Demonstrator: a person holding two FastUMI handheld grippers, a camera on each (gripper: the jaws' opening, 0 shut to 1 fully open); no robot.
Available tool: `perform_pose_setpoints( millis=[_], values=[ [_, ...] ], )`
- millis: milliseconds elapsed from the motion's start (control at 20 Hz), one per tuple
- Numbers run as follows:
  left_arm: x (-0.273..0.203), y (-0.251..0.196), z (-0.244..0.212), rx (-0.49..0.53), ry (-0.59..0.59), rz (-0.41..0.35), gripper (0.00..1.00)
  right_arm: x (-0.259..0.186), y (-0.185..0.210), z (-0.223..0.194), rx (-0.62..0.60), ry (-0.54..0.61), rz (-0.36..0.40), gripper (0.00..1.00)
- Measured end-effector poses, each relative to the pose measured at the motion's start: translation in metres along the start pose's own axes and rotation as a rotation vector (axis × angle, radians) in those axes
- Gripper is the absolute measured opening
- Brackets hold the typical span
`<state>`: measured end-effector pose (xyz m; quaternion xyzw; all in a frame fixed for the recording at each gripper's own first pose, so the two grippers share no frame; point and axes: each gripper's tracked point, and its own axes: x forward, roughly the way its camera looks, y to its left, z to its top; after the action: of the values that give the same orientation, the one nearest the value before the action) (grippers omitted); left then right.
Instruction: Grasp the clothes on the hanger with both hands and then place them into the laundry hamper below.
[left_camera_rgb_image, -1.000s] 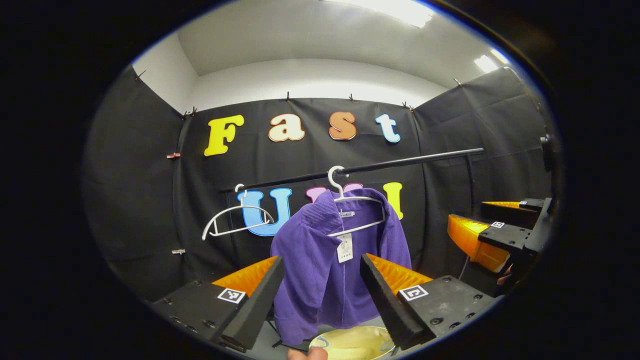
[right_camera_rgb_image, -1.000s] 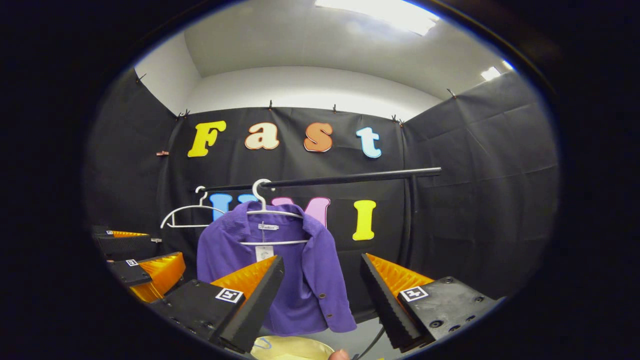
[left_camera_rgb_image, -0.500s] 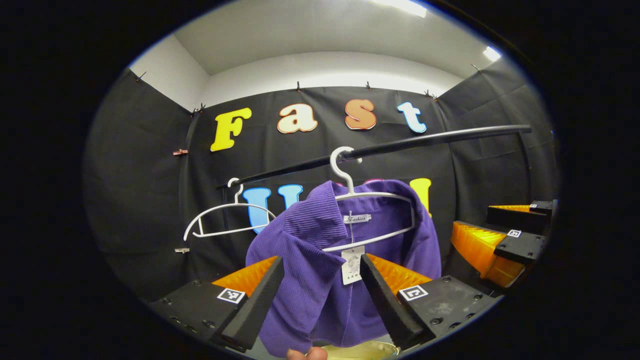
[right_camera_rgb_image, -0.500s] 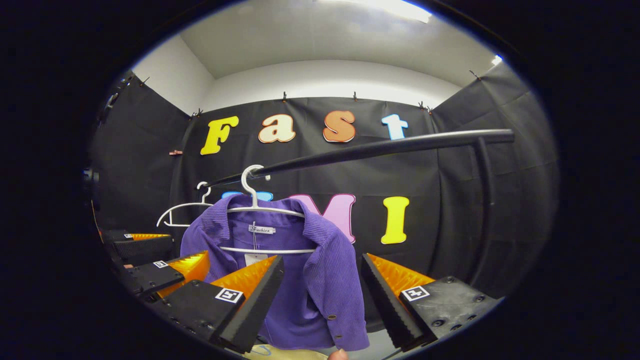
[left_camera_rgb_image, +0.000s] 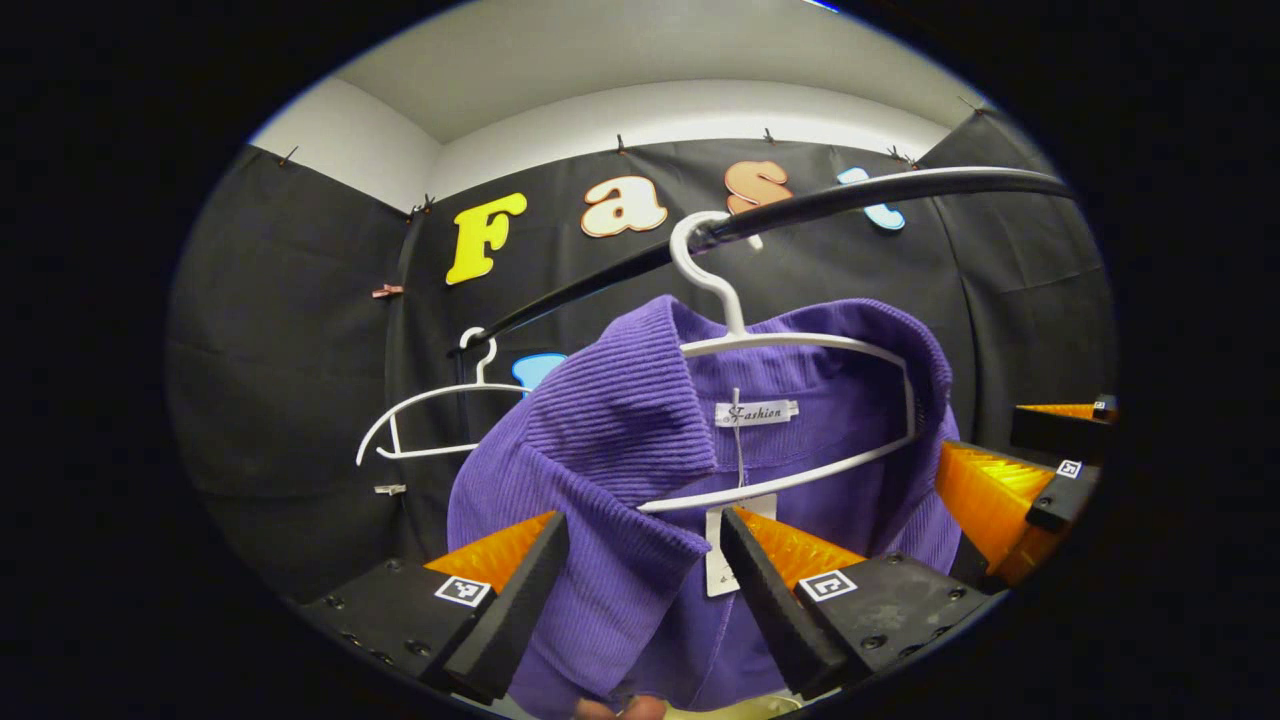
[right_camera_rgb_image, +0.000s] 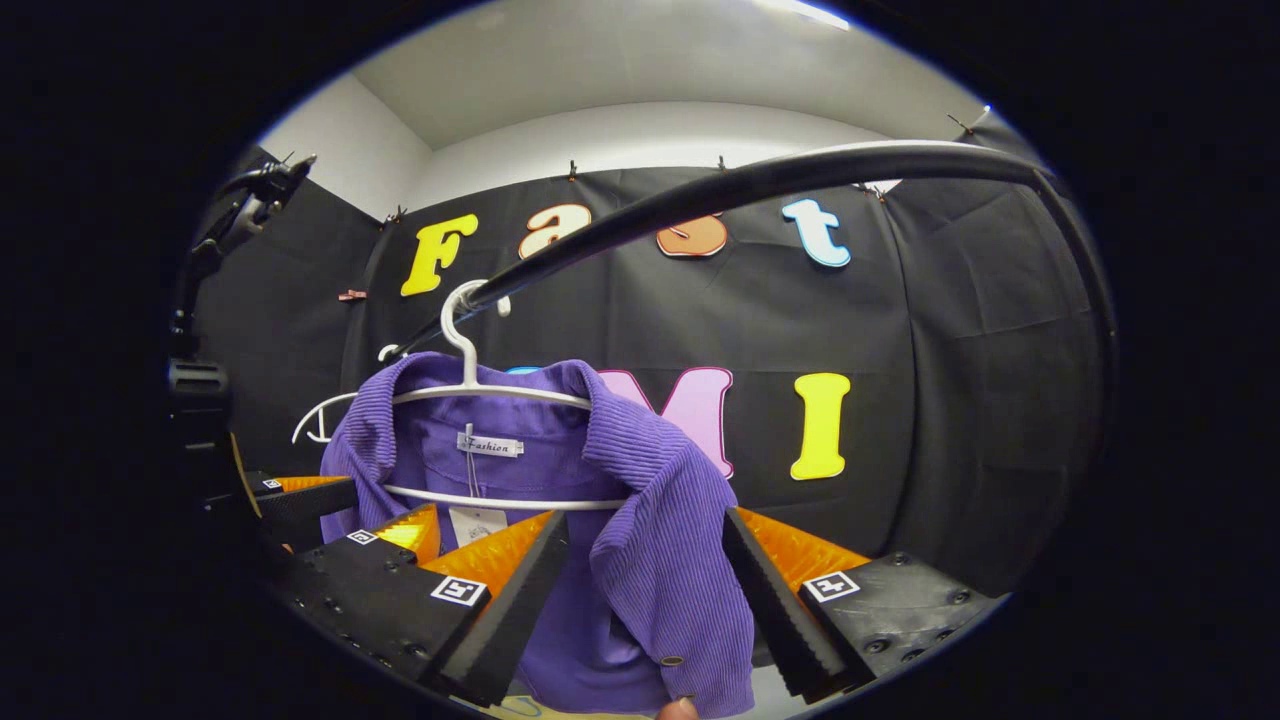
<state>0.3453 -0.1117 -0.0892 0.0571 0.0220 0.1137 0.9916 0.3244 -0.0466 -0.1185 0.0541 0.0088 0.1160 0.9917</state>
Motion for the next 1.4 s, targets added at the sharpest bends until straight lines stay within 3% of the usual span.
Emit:
perform_pose_setpoints(
  millis=[150, 200, 350, 450, 500, 650, 750, 900, 950, 1100, 1250, 1300, 1400],
  values=[
    [0.010, 0.015, -0.004, 0.020, -0.007, 0.056, 0.92, 0.016, 0.007, -0.010, 0.004, 0.010, 0.022, 0.99],
    [0.012, 0.022, -0.004, 0.016, -0.012, 0.078, 0.94, 0.020, 0.008, -0.012, 0.006, 0.007, 0.025, 1.00],
    [0.016, 0.038, -0.005, 0.022, -0.012, 0.116, 0.73, 0.035, 0.007, -0.018, 0.030, 0.005, 0.007, 0.99],
    [0.020, 0.037, -0.006, 0.026, -0.006, 0.095, 0.58, 0.041, 0.002, -0.022, 0.024, 0.008, -0.031, 0.99],
    [0.020, 0.037, -0.007, 0.030, -0.001, 0.088, 0.44, 0.046, 0.001, -0.029, 0.014, 0.020, -0.027, 0.80],
    [0.018, 0.040, -0.004, 0.046, -0.008, 0.092, 0.25, 0.052, 0.004, -0.035, -0.017, 0.028, 0.013, 0.26],
    [0.021, 0.037, -0.007, 0.058, -0.005, 0.068, 0.25, 0.054, 0.002, -0.034, -0.018, 0.018, 0.016, 0.12],
    [0.016, 0.032, -0.015, 0.037, 0.022, 0.008, 0.14, 0.050, -0.009, -0.035, -0.038, 0.014, -0.008, 0.12],
    [0.015, 0.030, -0.012, 0.024, 0.016, -0.010, 0.12, 0.050, -0.010, -0.033, -0.042, 0.014, -0.008, 0.04],
    [0.009, 0.032, -0.007, 0.031, 0.008, -0.044, 0.08, 0.046, -0.029, -0.014, -0.105, -0.042, -0.053, 0.05],
    [0.008, 0.048, 0.010, 0.058, -0.012, -0.017, 0.06, 0.046, -0.053, 0.026, -0.256, -0.166, -0.120, 0.04],
    [0.007, 0.054, 0.022, 0.060, -0.037, -0.002, 0.05, 0.047, -0.061, 0.037, -0.293, -0.195, -0.139, 0.00],
    [0.010, 0.059, 0.041, 0.046, -0.071, 0.004, 0.05, 0.054, -0.074, 0.057, -0.327, -0.238, -0.179, 0.04]
  ],
)
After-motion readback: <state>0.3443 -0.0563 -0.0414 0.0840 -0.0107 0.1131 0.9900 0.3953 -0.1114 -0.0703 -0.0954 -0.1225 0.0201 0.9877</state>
